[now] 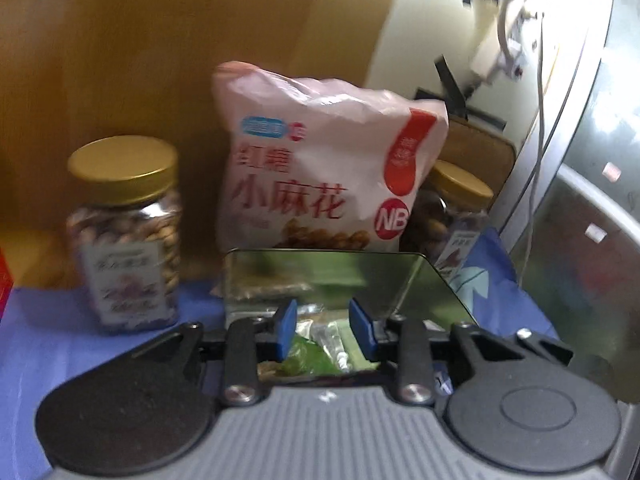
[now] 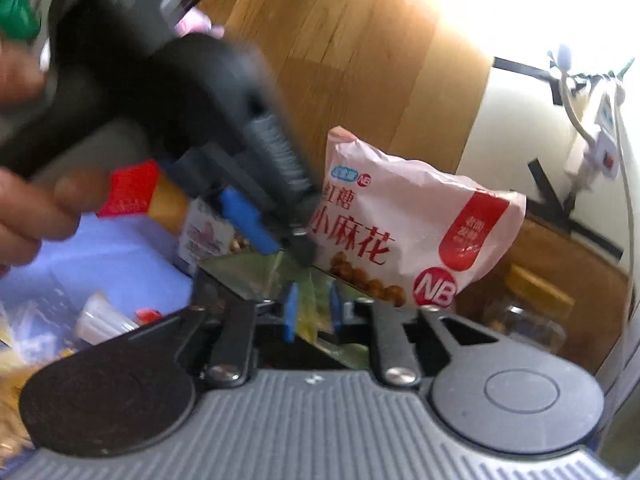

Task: Organize snacks
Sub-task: 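Grasp the yellow-capped white cup with the left gripper, then carry the cup over the tin box and open the left gripper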

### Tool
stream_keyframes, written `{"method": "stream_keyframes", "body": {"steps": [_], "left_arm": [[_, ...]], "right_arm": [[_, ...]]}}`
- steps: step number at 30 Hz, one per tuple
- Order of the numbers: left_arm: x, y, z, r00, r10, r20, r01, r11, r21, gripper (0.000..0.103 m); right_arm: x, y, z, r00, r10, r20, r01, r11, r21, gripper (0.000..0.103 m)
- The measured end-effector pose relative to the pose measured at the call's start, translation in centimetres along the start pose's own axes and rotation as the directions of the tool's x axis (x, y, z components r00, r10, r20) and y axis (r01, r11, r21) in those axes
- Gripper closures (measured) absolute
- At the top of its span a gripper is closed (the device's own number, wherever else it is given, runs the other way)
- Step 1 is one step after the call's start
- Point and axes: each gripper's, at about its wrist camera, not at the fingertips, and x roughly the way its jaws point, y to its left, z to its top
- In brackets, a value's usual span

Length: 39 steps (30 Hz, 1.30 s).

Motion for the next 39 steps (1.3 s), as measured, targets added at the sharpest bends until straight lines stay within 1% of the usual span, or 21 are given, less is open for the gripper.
{"method": "stream_keyframes", "body": {"steps": [2,4,5,6,7,8,9,10,13,16,19,21,23,25,26,27,28,30,33,35,39], "left_arm": [[-2.2,2.2,-0.9,1.000,0.009,0.029,-0.008,0.999,-0.052,0.071],[-3.7,4.4,-2.1,1.000,0.019,0.019,-0.016,0.992,-0.127,0.070],[-4.2,5.6,-3.0,1.000,0.028,-0.006,-0.029,0.985,-0.173,0.070],[-4.4,6.4,-3.7,0.999,0.035,-0.029,-0.040,0.977,-0.211,0.070],[-4.8,7.3,-4.6,0.998,0.031,-0.048,-0.042,0.967,-0.250,0.070],[-5.0,7.9,-5.4,0.998,0.017,-0.061,-0.033,0.959,-0.281,0.064],[-5.2,8.2,-6.2,0.998,0.005,-0.068,-0.025,0.952,-0.305,0.060],[-5.2,8.3,-6.7,0.998,-0.001,-0.071,-0.022,0.948,-0.317,0.058],[-4.7,8.2,-7.8,0.996,0.006,-0.086,-0.033,0.948,-0.317,0.057],[-3.7,8.5,-8.1,0.996,0.007,-0.095,-0.038,0.943,-0.330,0.050],[-2.6,9.0,-8.7,0.995,0.013,-0.101,-0.048,0.934,-0.353,0.044],[-2.0,9.4,-9.1,0.995,-0.006,-0.103,-0.033,0.927,-0.373,0.040],[-1.8,9.3,-9.3,0.996,-0.019,-0.088,-0.015,0.930,-0.366,0.039],[-1.7,8.9,-9.4,0.996,-0.027,-0.090,-0.006,0.938,-0.348,0.043],[-1.6,8.7,-9.5,0.994,-0.044,-0.095,0.009,0.939,-0.343,0.050],[-1.6,8.4,-9.6,0.994,-0.042,-0.103,0.005,0.942,-0.335,0.054],[-1.8,8.0,-9.7,0.994,-0.028,-0.106,-0.007,0.948,-0.318,0.053],[-2.5,7.4,-9.6,0.995,-0.029,-0.100,-0.004,0.952,-0.307,0.053],[-3.5,6.4,-8.9,0.996,-0.057,-0.067,0.035,0.955,-0.294,0.053],[-4.2,5.3,-8.0,0.997,-0.065,-0.042,0.051,0.963,-0.266,0.053],[-4.4,2.9,-5.1,0.997,-0.080,0.004,0.079,0.977,-0.197,0.051]], "right_arm": [[-1.5,0.4,-0.2,0.998,0.056,0.011,-0.056,0.997,0.045,0.076],[-1.5,0.9,-0.2,0.985,0.170,-0.022,-0.167,0.982,0.087,0.076],[-1.2,1.3,-0.2,0.969,0.239,-0.053,-0.232,0.966,0.112,0.074],[-0.7,1.8,-0.1,0.946,0.312,-0.085,-0.298,0.944,0.140,0.072],[-0.3,2.4,-0.1,0.926,0.361,-0.105,-0.343,0.926,0.160,0.063],[0.2,3.0,0.0,0.909,0.398,-0.125,-0.375,0.910,0.176,0.052],[0.7,3.6,0.1,0.898,0.418,-0.141,-0.392,0.902,0.180,0.048],[1.2,4.2,0.2,0.890,0.428,-0.157,-0.401,0.899,0.178,0.044],[3.2,5.3,0.6,0.875,0.433,-0.218,-0.396,0.898,0.193,0.044],[4.7,5.6,0.4,0.856,0.435,-0.280,-0.377,0.895,0.237,0.044],[5.6,5.3,0.1,0.846,0.435,-0.310,-0.351,0.890,0.290,0.044],[6.0,5.2,-0.1,0.841,0.434,-0.324,-0.335,0.887,0.320,0.044],[6.6,5.2,-0.5,0.826,0.449,-0.341,-0.328,0.874,0.358,0.042],[7.2,5.4,-0.9,0.815,0.461,-0.351,-0.322,0.864,0.388,0.042],[7.1,5.6,-1.0,0.819,0.460,-0.342,-0.321,0.863,0.390,0.045],[6.7,5.7,-0.9,0.830,0.444,-0.338,-0.312,0.871,0.379,0.049],[6.4,5.7,-0.9,0.839,0.432,-0.331,-0.307,0.878,0.368,0.055],[5.4,5.6,-0.9,0.851,0.427,-0.305,-0.311,0.879,0.362,0.055],[3.4,5.1,-0.4,0.893,0.383,-0.238,-0.304,0.901,0.308,0.056],[2.4,4.5,0.1,0.914,0.357,-0.193,-0.295,0.911,0.288,0.056],[1.0,2.9,1.2,0.962,0.256,-0.095,-0.231,0.948,0.220,0.056]]}}
